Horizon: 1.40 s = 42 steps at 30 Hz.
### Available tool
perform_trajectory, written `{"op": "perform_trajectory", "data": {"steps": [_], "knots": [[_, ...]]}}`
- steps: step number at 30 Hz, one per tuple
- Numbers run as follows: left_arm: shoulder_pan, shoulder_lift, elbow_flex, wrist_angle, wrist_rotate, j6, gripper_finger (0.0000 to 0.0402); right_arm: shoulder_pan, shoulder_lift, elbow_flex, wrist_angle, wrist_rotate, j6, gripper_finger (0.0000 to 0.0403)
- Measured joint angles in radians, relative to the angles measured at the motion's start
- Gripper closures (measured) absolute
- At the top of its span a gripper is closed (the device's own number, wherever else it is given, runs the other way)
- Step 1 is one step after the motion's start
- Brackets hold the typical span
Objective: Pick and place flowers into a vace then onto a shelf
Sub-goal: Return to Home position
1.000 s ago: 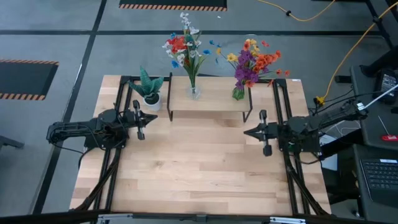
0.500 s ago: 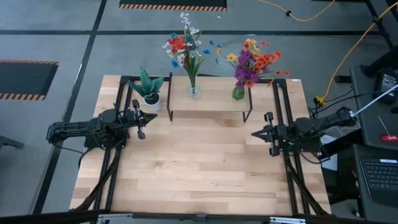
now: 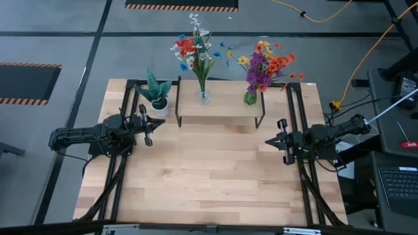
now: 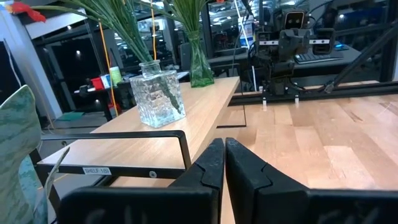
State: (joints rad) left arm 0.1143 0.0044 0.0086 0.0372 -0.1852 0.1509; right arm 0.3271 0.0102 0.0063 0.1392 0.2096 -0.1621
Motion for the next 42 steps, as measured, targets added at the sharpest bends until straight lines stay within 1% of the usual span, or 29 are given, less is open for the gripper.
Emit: {"op": "perform_trajectory", "data": {"steps": [7, 15, 35, 40, 42], "knots": [[0.0, 0.0, 0.0, 0.0, 0.0, 0.001, 0.0395, 0.0, 0.0, 0.0, -0.012, 0.003, 0.0, 0.04], [0.0, 0.0, 0.0, 0.0, 0.002, 0.001, 0.0391, 0.0, 0.0, 0.0, 0.0, 0.074, 0.026, 0.04], [0.0, 0.0, 0.0, 0.0, 0.003, 0.001, 0.0394, 0.001, 0.0, 0.0, -0.002, 0.075, 0.023, 0.04], [0.0, 0.0, 0.0, 0.0, 0.003, 0.001, 0.0394, 0.001, 0.0, 0.0, -0.003, 0.076, 0.078, 0.04], [0.0, 0.0, 0.0, 0.0, 0.003, 0.001, 0.0393, 0.001, 0.0, 0.0, -0.003, 0.076, 0.077, 0.04]]}}
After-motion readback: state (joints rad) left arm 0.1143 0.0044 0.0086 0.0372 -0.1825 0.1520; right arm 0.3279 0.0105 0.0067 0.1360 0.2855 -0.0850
